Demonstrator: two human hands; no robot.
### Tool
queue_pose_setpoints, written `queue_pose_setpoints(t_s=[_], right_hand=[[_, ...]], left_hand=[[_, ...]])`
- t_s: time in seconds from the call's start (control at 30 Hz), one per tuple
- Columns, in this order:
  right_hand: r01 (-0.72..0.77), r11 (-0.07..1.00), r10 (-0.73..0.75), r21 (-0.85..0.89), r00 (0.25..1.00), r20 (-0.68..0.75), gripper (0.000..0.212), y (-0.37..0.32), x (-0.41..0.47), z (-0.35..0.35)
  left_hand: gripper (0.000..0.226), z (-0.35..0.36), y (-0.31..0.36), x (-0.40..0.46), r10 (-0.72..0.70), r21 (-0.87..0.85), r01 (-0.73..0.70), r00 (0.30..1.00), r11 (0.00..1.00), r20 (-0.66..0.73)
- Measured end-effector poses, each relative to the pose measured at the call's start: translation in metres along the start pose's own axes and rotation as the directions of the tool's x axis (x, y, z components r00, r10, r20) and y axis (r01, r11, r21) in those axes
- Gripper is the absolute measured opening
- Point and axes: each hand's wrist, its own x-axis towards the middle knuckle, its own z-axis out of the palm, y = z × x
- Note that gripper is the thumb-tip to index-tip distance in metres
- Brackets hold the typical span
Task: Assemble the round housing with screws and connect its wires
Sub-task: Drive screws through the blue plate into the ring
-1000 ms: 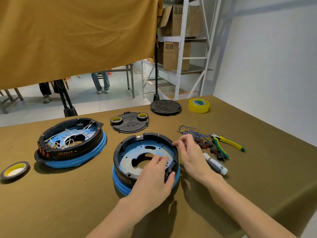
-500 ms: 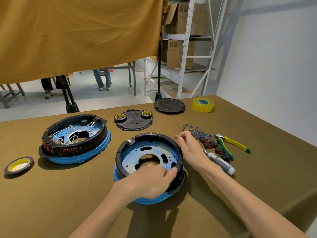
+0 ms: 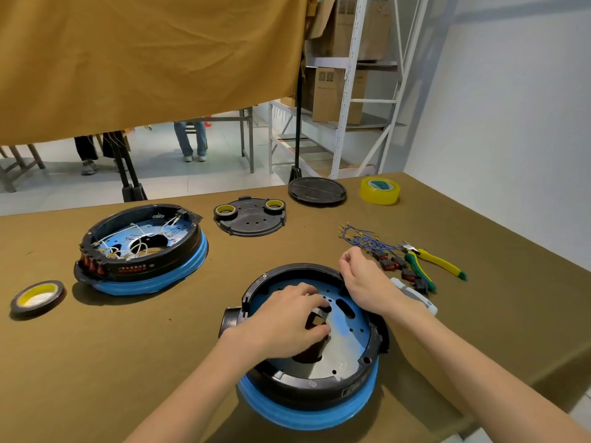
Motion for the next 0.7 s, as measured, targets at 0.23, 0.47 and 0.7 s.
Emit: queue_pose_setpoints(t_s=[0.23, 0.47, 0.7], right_hand=[[0.090, 0.995, -0.093, -0.041, 0.994, -0.065, 0.017, -0.014, -0.003, -0.002], [0.007, 0.997, -0.001, 0.073, 0.996, -0.087, 0.016, -0.013, -0.003, -0.008], [-0.186, 0.821, 0.192, 0.540, 0.980, 0.047, 0.016, -0.014, -0.009, -0.021]], left_hand=[[0.072, 0.011, 0.012, 0.006, -0.014, 0.255, 0.012, 1.000, 0.967, 0.005], [0.082, 0.014, 0.015, 0.009, -0.038, 0.278, 0.044, 0.999, 0.960, -0.027], [0.099, 0.012, 0.015, 0.014, -0.050, 0.323, 0.057, 0.998, 0.945, -0.029]])
